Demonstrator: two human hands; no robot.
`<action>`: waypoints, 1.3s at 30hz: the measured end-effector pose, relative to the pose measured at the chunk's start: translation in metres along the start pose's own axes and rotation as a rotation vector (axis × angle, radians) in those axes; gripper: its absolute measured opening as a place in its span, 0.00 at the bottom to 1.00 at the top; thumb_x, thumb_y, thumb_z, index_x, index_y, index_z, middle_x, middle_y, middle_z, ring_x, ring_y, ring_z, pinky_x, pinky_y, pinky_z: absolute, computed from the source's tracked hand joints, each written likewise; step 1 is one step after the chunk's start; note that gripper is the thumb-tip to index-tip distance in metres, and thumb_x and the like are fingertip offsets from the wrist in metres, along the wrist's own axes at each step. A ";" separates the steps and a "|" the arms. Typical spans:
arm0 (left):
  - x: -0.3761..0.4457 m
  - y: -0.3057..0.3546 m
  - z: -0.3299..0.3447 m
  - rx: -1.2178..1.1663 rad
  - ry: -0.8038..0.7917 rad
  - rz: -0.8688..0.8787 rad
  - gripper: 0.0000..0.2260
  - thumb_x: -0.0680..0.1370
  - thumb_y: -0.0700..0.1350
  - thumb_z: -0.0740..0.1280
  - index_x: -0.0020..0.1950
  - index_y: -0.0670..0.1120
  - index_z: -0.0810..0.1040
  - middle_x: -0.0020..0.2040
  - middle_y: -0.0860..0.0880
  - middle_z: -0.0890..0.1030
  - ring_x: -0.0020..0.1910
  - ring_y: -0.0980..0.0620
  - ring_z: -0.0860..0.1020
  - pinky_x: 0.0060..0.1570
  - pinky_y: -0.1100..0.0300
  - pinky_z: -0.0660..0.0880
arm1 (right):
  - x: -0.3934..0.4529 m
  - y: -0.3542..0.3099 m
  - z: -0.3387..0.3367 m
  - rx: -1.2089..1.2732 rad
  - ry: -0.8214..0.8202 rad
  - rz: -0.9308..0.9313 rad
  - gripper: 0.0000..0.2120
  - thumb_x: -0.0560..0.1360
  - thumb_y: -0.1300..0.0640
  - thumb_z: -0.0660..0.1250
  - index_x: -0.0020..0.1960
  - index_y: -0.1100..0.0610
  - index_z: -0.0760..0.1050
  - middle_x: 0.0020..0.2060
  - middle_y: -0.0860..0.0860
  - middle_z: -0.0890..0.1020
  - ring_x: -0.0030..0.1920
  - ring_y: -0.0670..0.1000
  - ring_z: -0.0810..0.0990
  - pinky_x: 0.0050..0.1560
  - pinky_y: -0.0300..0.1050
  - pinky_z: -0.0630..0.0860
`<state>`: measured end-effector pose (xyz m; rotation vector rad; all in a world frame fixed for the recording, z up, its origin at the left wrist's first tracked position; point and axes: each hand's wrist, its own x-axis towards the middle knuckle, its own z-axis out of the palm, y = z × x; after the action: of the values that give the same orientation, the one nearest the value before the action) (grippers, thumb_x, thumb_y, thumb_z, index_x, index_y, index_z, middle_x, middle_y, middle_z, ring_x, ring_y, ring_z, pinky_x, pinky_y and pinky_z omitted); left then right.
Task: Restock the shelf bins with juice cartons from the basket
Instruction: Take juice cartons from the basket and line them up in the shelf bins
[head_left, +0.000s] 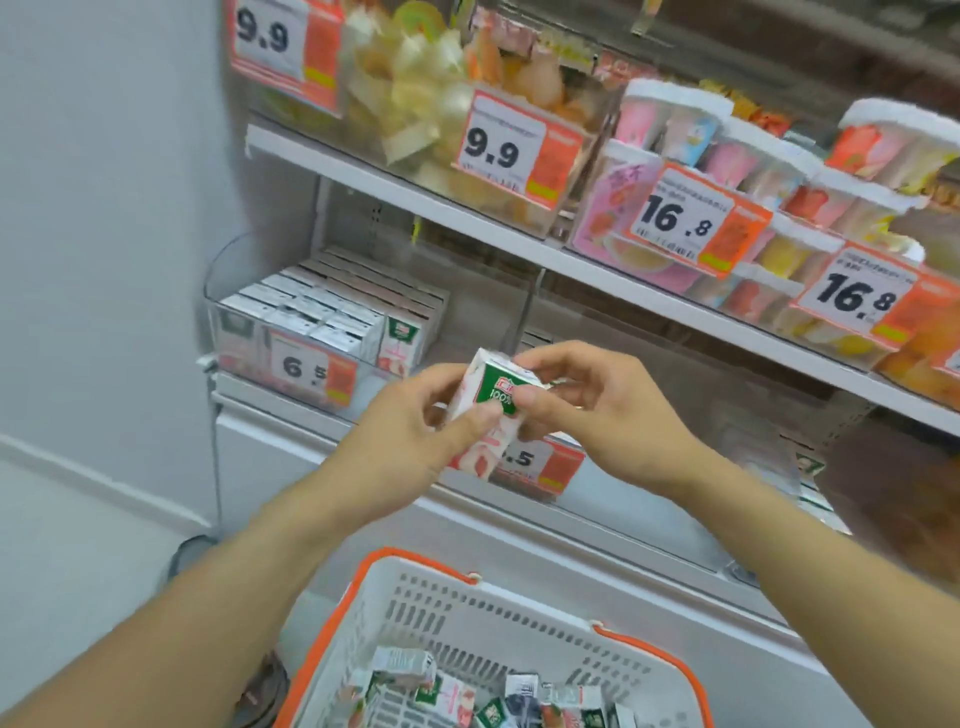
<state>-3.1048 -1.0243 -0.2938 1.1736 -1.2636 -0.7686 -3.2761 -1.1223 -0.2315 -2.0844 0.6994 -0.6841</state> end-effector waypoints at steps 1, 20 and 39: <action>0.001 -0.007 -0.018 0.095 0.016 0.021 0.19 0.76 0.50 0.73 0.66 0.54 0.76 0.58 0.56 0.83 0.57 0.58 0.80 0.56 0.60 0.77 | 0.011 0.000 0.012 0.008 0.011 -0.008 0.13 0.74 0.58 0.73 0.57 0.60 0.79 0.49 0.59 0.84 0.43 0.59 0.86 0.46 0.53 0.84; 0.045 -0.103 -0.064 0.559 0.639 -0.035 0.16 0.72 0.52 0.75 0.57 0.51 0.78 0.49 0.51 0.67 0.54 0.52 0.65 0.58 0.54 0.70 | 0.196 0.073 0.115 -0.518 0.223 0.284 0.10 0.70 0.56 0.78 0.46 0.56 0.79 0.46 0.53 0.82 0.46 0.51 0.79 0.44 0.41 0.72; -0.019 -0.122 0.049 0.704 -0.380 -0.260 0.04 0.77 0.47 0.70 0.50 0.48 0.80 0.43 0.52 0.81 0.35 0.59 0.75 0.43 0.59 0.75 | -0.108 0.146 0.055 -0.313 -0.170 0.360 0.04 0.73 0.59 0.73 0.42 0.52 0.80 0.36 0.45 0.83 0.36 0.44 0.81 0.42 0.41 0.78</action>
<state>-3.1366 -1.0522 -0.4201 1.8442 -1.8020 -0.7815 -3.3489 -1.0953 -0.4049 -2.1799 1.1039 -0.2025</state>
